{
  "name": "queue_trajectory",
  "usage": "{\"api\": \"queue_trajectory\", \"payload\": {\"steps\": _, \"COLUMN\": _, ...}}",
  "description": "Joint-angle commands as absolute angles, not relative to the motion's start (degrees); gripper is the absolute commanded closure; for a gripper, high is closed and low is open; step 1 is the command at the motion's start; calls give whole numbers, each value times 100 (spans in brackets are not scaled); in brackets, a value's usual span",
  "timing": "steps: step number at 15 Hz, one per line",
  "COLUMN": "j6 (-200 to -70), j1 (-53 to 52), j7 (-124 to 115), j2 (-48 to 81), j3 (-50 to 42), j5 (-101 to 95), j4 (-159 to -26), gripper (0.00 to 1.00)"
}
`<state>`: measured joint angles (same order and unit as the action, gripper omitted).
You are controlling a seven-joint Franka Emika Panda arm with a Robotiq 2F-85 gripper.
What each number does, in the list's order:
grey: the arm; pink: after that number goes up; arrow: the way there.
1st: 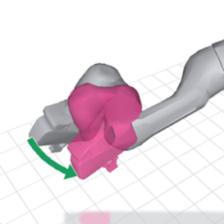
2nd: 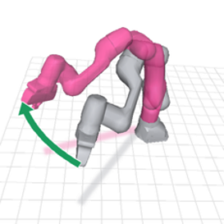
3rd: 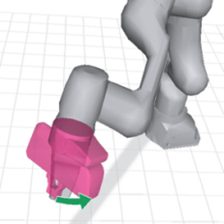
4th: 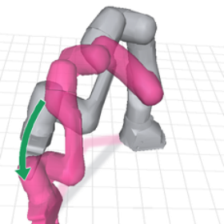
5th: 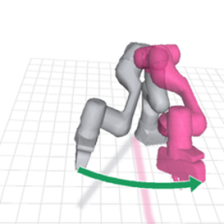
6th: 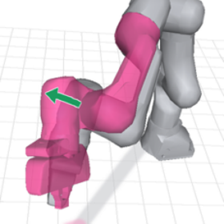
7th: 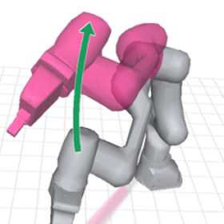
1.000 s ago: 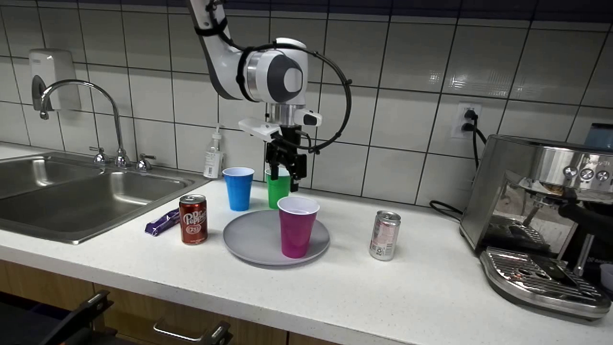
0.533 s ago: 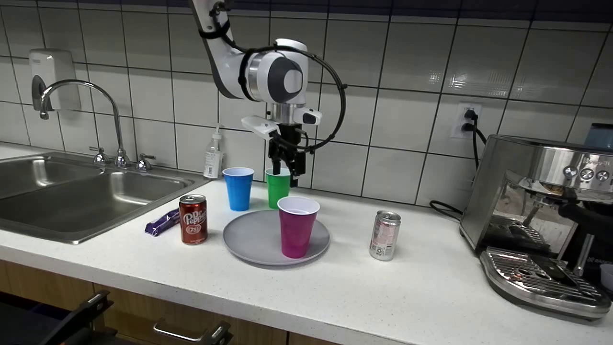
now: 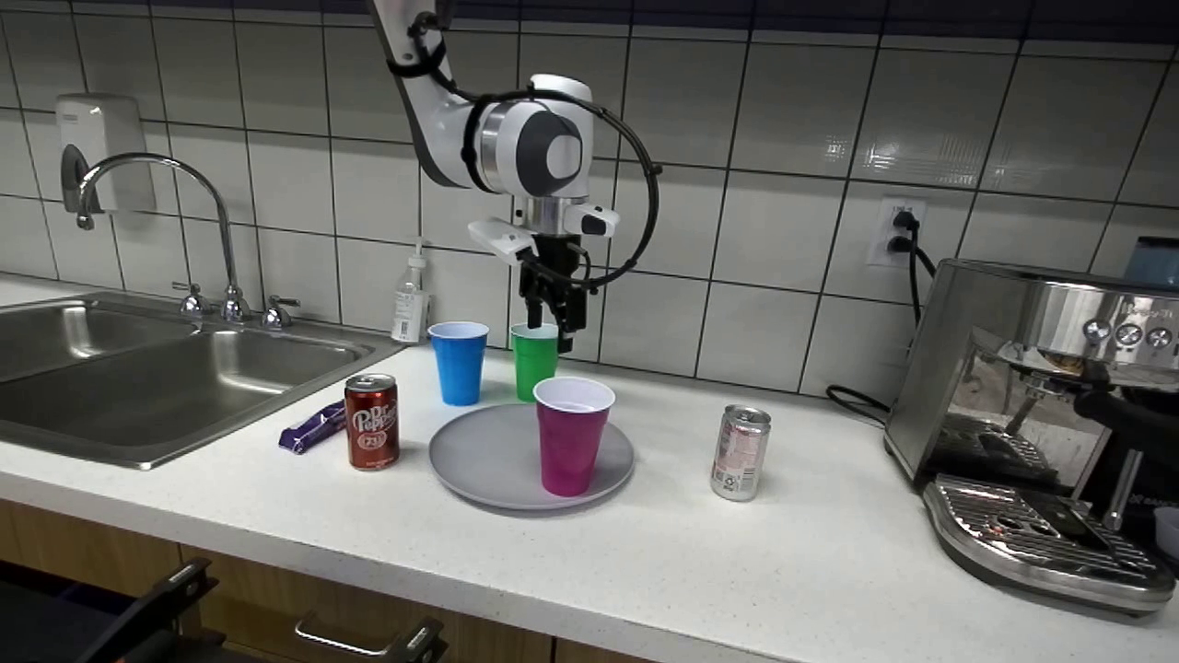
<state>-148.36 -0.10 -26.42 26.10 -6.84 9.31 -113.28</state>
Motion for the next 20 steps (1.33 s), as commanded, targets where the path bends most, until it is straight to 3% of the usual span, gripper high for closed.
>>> {"api": "queue_trajectory", "payload": {"steps": 1, "j6": -14839, "j1": -62, "j7": -2849, "j2": 2722, "j3": -713, "j5": 989, "j4": -11146, "gripper": 0}}
{"api": "queue_trajectory", "payload": {"steps": 20, "j6": -14816, "j1": -103, "j7": -2851, "j2": 2717, "j3": -789, "j5": 891, "j4": -11219, "gripper": 0}}
